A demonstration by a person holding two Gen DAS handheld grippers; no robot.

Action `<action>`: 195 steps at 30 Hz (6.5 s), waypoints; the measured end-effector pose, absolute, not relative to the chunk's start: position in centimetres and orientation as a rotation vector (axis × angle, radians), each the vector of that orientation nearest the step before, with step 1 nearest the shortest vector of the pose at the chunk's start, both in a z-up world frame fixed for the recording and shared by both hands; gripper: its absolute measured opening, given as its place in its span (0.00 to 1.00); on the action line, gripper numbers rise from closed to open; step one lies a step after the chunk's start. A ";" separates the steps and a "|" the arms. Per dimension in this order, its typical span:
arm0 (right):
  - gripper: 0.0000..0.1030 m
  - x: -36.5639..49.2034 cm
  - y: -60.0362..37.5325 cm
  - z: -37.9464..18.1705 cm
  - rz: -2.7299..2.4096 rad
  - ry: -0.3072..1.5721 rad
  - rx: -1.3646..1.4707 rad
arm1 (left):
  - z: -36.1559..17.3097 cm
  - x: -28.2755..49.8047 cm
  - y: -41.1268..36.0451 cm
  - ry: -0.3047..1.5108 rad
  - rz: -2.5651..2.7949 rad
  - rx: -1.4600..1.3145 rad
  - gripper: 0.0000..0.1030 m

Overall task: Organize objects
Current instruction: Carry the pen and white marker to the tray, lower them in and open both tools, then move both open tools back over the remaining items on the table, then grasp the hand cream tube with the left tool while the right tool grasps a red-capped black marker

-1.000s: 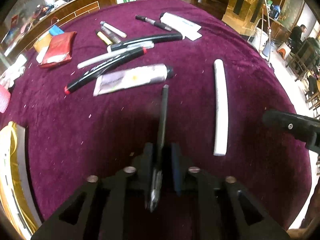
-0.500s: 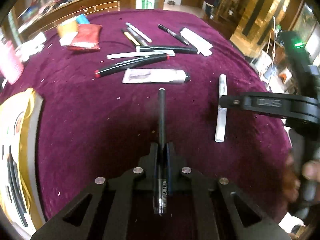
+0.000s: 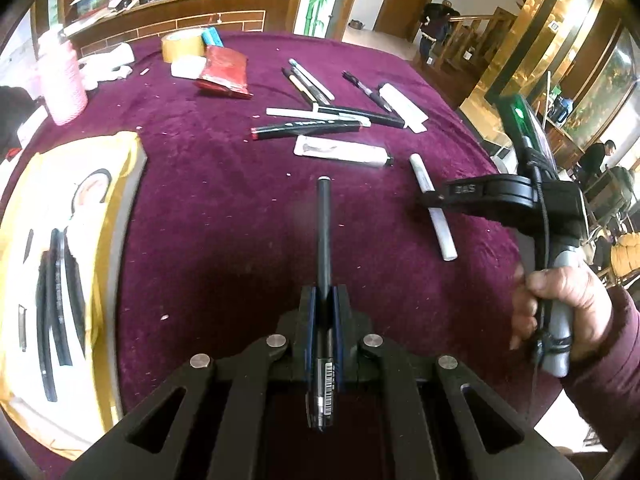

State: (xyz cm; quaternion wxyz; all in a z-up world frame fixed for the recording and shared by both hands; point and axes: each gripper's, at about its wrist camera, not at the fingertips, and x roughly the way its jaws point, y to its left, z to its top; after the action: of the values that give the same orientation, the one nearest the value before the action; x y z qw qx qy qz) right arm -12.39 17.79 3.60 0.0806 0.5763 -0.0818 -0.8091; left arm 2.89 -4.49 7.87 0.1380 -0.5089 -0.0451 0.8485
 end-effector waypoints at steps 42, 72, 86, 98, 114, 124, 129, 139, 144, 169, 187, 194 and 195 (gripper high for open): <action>0.12 -0.5 -7.7 9.4 -1.902 -0.218 1.568 | 4.8 8.0 -29.9 -0.464 2.606 -1.691 0.06; 0.25 2.0 -17.8 5.7 -2.023 0.219 1.645 | 8.2 7.0 -32.6 -0.538 2.618 -1.556 0.52; 0.31 1.0 -8.9 8.4 -2.232 -0.079 1.571 | 10.3 6.2 -28.6 -0.512 2.547 -1.491 0.52; 0.32 -3.4 4.5 6.4 -2.357 -0.297 1.691 | 10.0 4.1 -18.2 -0.418 2.425 -1.539 0.52; 0.32 -17.7 16.2 5.1 -2.494 -0.099 1.666 | 6.8 4.1 -10.5 -0.532 2.426 -1.678 0.52; 0.46 -23.6 15.0 1.9 -2.380 -0.138 1.701 | 6.4 4.8 -10.0 -0.571 2.469 -1.722 0.52; 0.49 -22.6 12.4 1.4 -2.331 -0.022 1.653 | 6.3 4.7 -10.1 -0.579 2.476 -1.736 0.52; 0.49 -17.3 9.4 0.5 -1.784 -0.133 1.661 | 6.5 4.6 -10.4 -0.582 2.481 -1.713 0.52; 0.49 -19.0 12.8 3.2 -1.945 -0.219 1.624 | 6.4 5.1 -11.0 -0.621 2.485 -1.706 0.52; 0.49 -22.6 3.0 2.0 -1.835 0.228 1.684 | 6.4 9.0 -12.8 -0.738 2.561 -1.722 0.52; 0.13 -19.0 11.6 3.4 -2.110 0.283 1.738 | 7.5 0.7 -5.9 -0.566 2.484 -1.604 0.52; 0.13 -13.0 20.1 3.4 -2.120 0.039 1.805 | 4.3 -8.3 -1.5 -0.483 2.495 -1.634 0.51; 0.13 -12.4 20.8 3.4 -2.121 0.008 1.806 | 3.4 -9.6 -0.7 -0.450 2.500 -1.664 0.51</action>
State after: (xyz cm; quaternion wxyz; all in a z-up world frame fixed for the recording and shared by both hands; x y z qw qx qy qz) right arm -12.40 20.81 3.45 0.1768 0.6381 0.0028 -0.7494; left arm -9.62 -0.70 3.42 0.0525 -0.5472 -0.1478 0.8222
